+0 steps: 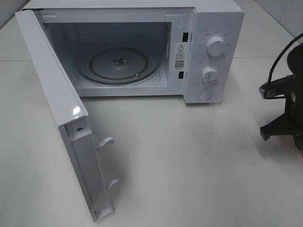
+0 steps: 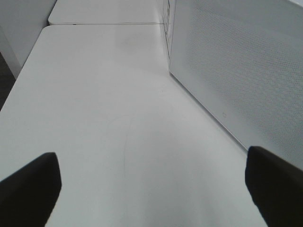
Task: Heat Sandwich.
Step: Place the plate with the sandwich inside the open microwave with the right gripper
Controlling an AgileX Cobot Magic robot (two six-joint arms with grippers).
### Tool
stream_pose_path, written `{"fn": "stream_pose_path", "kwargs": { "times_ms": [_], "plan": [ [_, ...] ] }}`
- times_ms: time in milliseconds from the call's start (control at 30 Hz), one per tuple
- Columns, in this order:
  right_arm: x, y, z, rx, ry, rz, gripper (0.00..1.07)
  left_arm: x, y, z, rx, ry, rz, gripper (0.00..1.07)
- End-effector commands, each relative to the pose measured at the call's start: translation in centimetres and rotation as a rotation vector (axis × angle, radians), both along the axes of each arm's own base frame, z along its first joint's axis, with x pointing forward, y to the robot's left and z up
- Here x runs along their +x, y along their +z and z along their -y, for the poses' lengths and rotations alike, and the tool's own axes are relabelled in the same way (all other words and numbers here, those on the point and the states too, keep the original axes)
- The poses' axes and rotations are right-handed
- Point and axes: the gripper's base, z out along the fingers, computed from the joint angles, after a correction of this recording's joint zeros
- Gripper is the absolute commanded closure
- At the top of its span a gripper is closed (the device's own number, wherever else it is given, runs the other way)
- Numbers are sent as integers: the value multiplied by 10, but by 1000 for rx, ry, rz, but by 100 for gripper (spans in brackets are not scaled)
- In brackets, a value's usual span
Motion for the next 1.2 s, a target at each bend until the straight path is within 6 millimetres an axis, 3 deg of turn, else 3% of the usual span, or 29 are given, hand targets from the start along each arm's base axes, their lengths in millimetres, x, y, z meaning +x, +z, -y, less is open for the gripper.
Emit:
{"fn": "stream_pose_path", "kwargs": {
  "times_ms": [33,467,833,1200],
  "plan": [
    [-4,13,-4,-44,31,7,107,-4,0,0,-7,5,34,5],
    [-25,32,-34,-111,126,-50,107,-4,0,0,-7,5,34,5],
    [-63,46,-57,-86,217,-37,106,-4,0,0,-7,5,34,5],
    [-85,53,-76,-73,291,-46,106,-4,0,0,-7,5,34,5]
  ]
}}
